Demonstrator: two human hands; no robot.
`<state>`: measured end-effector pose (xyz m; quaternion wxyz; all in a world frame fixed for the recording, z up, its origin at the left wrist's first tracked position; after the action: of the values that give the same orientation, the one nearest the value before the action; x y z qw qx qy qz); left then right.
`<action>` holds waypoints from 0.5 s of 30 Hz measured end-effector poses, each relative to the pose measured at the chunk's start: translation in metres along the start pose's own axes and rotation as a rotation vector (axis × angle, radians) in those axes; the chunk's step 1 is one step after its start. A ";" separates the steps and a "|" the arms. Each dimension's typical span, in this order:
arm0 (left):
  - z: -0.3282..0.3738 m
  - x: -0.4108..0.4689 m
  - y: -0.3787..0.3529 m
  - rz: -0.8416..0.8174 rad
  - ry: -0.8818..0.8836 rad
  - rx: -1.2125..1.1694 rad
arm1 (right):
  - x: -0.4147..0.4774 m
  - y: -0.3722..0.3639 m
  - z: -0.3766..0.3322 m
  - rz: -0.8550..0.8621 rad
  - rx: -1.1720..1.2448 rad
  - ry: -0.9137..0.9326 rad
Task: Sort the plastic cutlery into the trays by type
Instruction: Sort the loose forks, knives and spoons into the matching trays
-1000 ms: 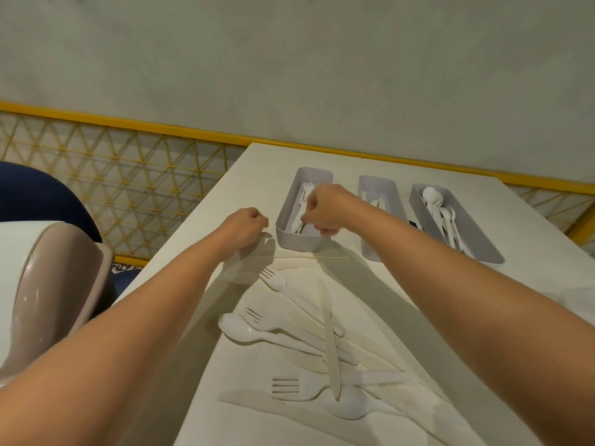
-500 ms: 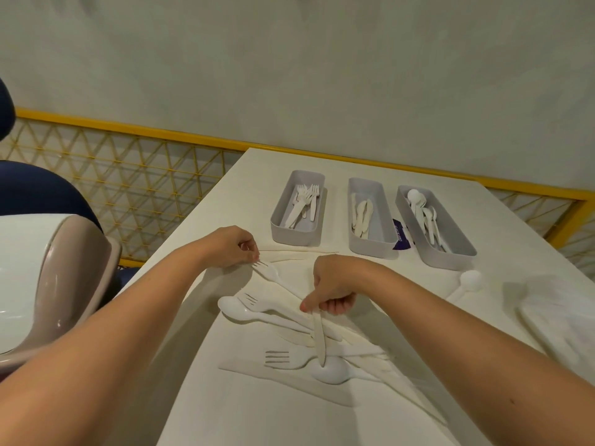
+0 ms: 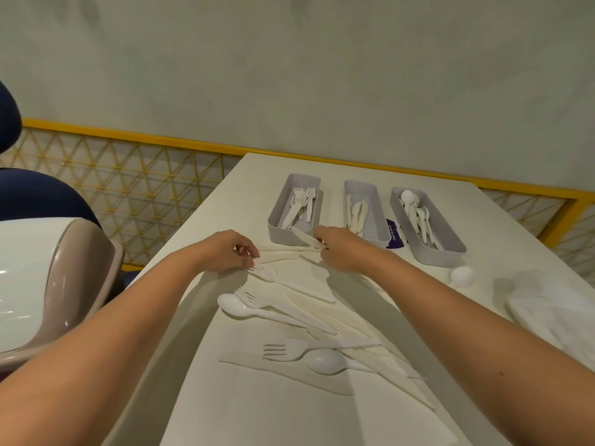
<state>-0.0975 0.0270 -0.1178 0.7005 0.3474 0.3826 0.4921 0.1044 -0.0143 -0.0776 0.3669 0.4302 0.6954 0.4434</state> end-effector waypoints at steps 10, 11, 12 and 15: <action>-0.003 -0.006 0.005 -0.044 0.097 0.069 | 0.026 -0.030 0.017 -0.022 -0.100 0.000; -0.001 -0.006 0.006 -0.020 0.094 0.076 | 0.025 -0.030 0.017 -0.011 -0.116 -0.001; 0.000 -0.005 0.005 0.012 0.077 0.080 | 0.025 -0.030 0.017 -0.003 -0.131 -0.001; 0.006 -0.005 0.000 0.049 -0.012 0.091 | 0.026 -0.030 0.016 0.014 -0.158 0.005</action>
<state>-0.0930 0.0215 -0.1142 0.6740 0.3911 0.3916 0.4892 0.1009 0.0076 -0.1145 0.3950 0.4035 0.6562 0.5005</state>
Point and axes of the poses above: each hand's wrist, its own x-axis towards the middle knuckle, its own y-axis out of the back of the hand, z = x × y, the point moved 3 cm from there along x, towards the middle knuckle, and after that the axes turned 10 degrees about y, right-handed, at the moved point
